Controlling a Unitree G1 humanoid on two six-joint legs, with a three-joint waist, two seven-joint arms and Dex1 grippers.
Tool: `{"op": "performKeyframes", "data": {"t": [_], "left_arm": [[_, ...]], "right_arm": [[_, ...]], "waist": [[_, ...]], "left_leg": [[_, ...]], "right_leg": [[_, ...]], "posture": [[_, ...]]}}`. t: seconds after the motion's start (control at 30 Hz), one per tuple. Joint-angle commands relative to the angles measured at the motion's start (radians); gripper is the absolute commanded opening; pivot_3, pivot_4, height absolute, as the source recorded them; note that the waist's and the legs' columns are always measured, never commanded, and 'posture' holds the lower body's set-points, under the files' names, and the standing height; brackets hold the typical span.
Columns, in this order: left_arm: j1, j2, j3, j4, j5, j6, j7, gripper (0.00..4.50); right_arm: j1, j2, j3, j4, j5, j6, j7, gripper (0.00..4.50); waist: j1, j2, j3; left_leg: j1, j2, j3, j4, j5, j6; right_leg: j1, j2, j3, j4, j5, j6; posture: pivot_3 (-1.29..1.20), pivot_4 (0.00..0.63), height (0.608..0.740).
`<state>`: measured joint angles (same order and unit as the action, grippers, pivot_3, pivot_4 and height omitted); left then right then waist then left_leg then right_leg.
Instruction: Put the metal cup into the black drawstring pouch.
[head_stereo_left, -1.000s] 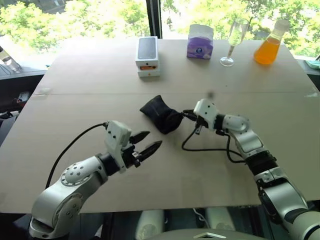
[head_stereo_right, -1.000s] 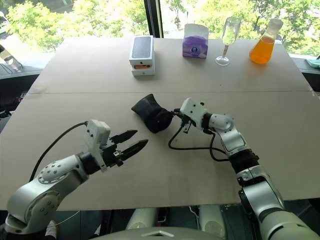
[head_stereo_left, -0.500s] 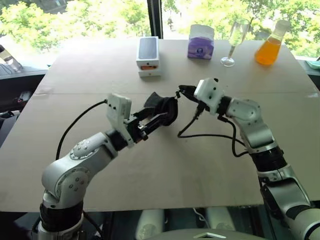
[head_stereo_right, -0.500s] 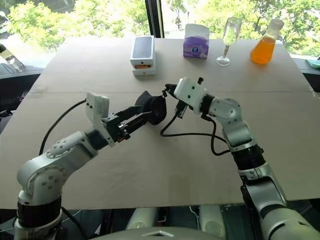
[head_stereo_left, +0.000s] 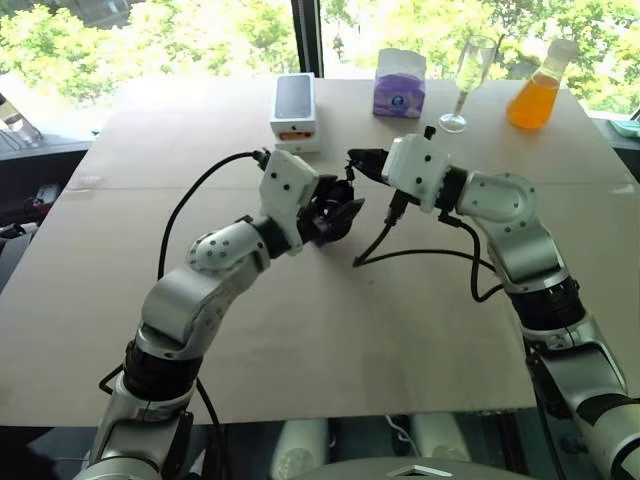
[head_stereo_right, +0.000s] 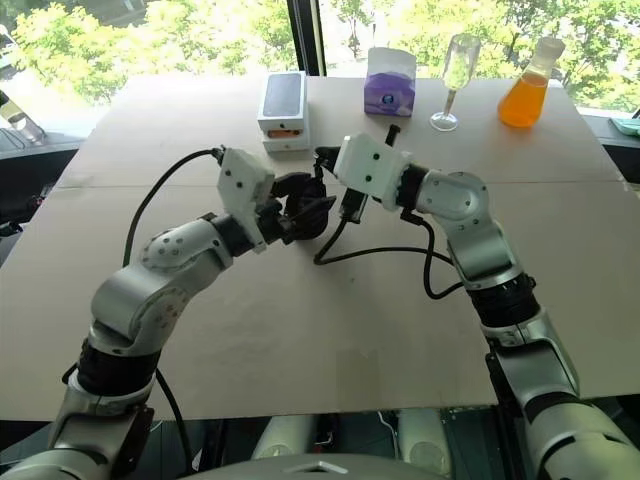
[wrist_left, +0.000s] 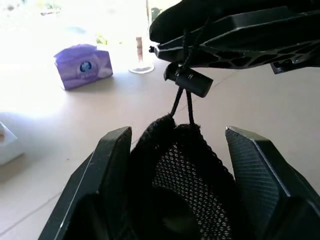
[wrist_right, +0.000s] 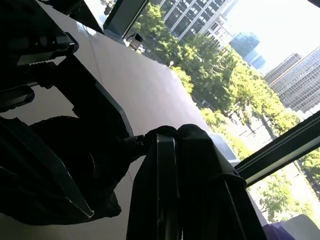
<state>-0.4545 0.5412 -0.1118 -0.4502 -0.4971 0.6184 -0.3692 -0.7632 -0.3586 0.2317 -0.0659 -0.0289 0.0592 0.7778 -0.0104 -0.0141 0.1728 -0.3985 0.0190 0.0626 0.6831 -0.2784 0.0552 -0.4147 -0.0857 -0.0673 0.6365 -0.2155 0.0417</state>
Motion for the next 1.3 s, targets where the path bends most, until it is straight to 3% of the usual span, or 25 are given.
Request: {"op": "performKeyframes", "data": {"t": [0.03, 0.3, 0.73, 0.83, 0.97, 1.3], "left_arm": [[-0.022, -0.021, -0.004, -0.003, 0.062, -0.085, -0.025, 3.05], [-0.040, -0.053, -0.011, 0.014, 0.146, -0.145, -0.061, 3.05], [-0.046, -0.078, 0.004, -0.024, 0.162, -0.126, -0.101, 3.05], [-0.048, -0.079, 0.005, -0.029, 0.163, -0.123, -0.102, 2.26], [-0.050, -0.081, 0.008, -0.036, 0.165, -0.115, -0.098, 0.41], [-0.044, -0.085, 0.029, -0.042, 0.167, -0.089, -0.074, 0.41]], "right_arm": [[-0.017, -0.009, -0.010, -0.050, 0.011, -0.005, 0.001, 0.03], [-0.003, -0.010, -0.004, -0.069, 0.008, 0.003, -0.005, 0.03], [0.002, -0.010, 0.000, -0.075, 0.009, 0.005, -0.004, 0.03], [0.003, -0.010, 0.001, -0.074, 0.008, 0.006, -0.005, 0.00], [0.007, -0.011, 0.000, -0.072, 0.006, 0.007, -0.007, 0.00], [0.013, -0.017, -0.007, -0.064, 0.007, 0.010, -0.011, 0.00]], "waist": [[0.002, 0.000, 0.000], [0.002, 0.000, 0.000], [0.002, 0.000, 0.000], [0.002, 0.000, 0.000], [0.002, 0.000, 0.000], [0.002, 0.000, 0.000]], "left_leg": [[0.000, 0.000, 0.000, 0.000, 0.000, 0.000], [0.000, 0.000, 0.000, 0.000, 0.000, 0.000], [0.000, 0.000, 0.000, 0.000, 0.000, 0.000], [0.000, 0.000, 0.000, 0.000, 0.000, 0.000], [0.000, 0.000, 0.000, 0.000, 0.000, 0.000], [0.000, 0.000, 0.000, 0.000, 0.000, 0.000]], "right_leg": [[0.000, 0.000, 0.000, 0.000, 0.000, 0.000], [0.000, 0.000, 0.000, 0.000, 0.000, 0.000], [0.000, 0.000, 0.000, 0.000, 0.000, 0.000], [0.000, 0.000, 0.000, 0.000, 0.000, 0.000], [0.000, 0.000, 0.000, 0.000, 0.000, 0.000], [0.000, 0.000, 0.000, 0.000, 0.000, 0.000]], "posture": [[0.00, 0.150, 0.740], [0.00, 0.150, 0.740], [0.00, 0.150, 0.740], [0.00, 0.150, 0.740], [0.00, 0.150, 0.740], [0.00, 0.150, 0.740]]}}
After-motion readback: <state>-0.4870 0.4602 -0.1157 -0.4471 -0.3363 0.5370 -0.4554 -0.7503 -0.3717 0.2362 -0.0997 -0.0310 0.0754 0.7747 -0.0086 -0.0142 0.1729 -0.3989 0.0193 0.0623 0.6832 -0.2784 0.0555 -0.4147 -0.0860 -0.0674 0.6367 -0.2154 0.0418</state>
